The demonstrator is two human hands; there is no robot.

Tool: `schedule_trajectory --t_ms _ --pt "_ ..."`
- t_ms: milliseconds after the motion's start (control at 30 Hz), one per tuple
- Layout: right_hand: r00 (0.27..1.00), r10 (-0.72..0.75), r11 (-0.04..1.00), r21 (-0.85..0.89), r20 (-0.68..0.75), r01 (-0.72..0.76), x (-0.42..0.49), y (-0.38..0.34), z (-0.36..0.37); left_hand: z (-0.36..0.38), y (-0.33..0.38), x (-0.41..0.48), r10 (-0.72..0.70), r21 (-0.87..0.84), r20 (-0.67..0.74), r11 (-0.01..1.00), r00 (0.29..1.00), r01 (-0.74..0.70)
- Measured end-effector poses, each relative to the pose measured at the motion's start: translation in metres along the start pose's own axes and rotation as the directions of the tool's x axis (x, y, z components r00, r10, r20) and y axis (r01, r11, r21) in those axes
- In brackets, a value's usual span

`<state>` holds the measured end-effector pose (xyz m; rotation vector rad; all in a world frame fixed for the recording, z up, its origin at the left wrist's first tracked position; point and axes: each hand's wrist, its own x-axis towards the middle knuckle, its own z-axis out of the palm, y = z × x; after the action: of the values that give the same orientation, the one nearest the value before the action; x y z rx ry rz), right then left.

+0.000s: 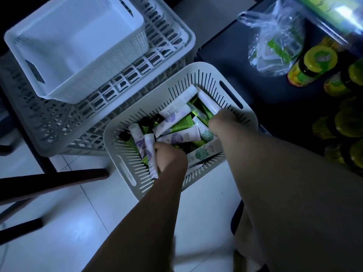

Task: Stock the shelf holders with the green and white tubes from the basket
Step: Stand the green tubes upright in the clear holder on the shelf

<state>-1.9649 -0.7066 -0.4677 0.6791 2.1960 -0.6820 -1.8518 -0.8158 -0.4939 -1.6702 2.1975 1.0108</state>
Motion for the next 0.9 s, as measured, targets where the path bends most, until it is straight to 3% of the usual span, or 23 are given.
schedule_trajectory --t_ms 100,233,333,633,733,800,900 --pt "0.997 0.075 0.983 0.168 -0.019 -0.071 0.004 0.003 0.009 -0.005 0.004 -0.001 -0.007 0.041 0.030 0.999 1.000 0.006" --pt "0.992 0.115 0.938 0.334 -0.044 -0.094 -0.002 0.000 0.018 -0.011 0.002 0.016 -0.105 -0.077 0.187 0.990 0.977 0.122" --pt "0.997 0.074 0.924 0.378 -0.013 -0.064 -0.010 -0.010 0.014 -0.023 -0.001 0.014 -0.147 -0.233 0.255 0.950 0.956 0.208" --pt "0.992 0.114 0.860 0.494 0.062 -0.130 -0.046 -0.031 0.008 -0.074 -0.022 -0.012 -0.140 -0.285 0.365 0.924 0.920 0.253" --pt "0.987 0.093 0.792 0.591 0.128 -0.151 -0.061 -0.037 0.012 -0.088 -0.033 -0.017 -0.049 -0.200 0.301 0.973 0.952 0.114" --pt "0.985 0.006 0.760 0.640 0.172 -0.116 -0.073 -0.037 0.014 -0.098 -0.036 -0.021 0.021 -0.240 0.245 0.970 0.969 0.040" --pt "0.979 0.023 0.710 0.686 0.202 -0.158 -0.089 -0.031 0.011 -0.115 -0.038 -0.027 0.113 -0.339 0.203 0.940 0.973 -0.039"
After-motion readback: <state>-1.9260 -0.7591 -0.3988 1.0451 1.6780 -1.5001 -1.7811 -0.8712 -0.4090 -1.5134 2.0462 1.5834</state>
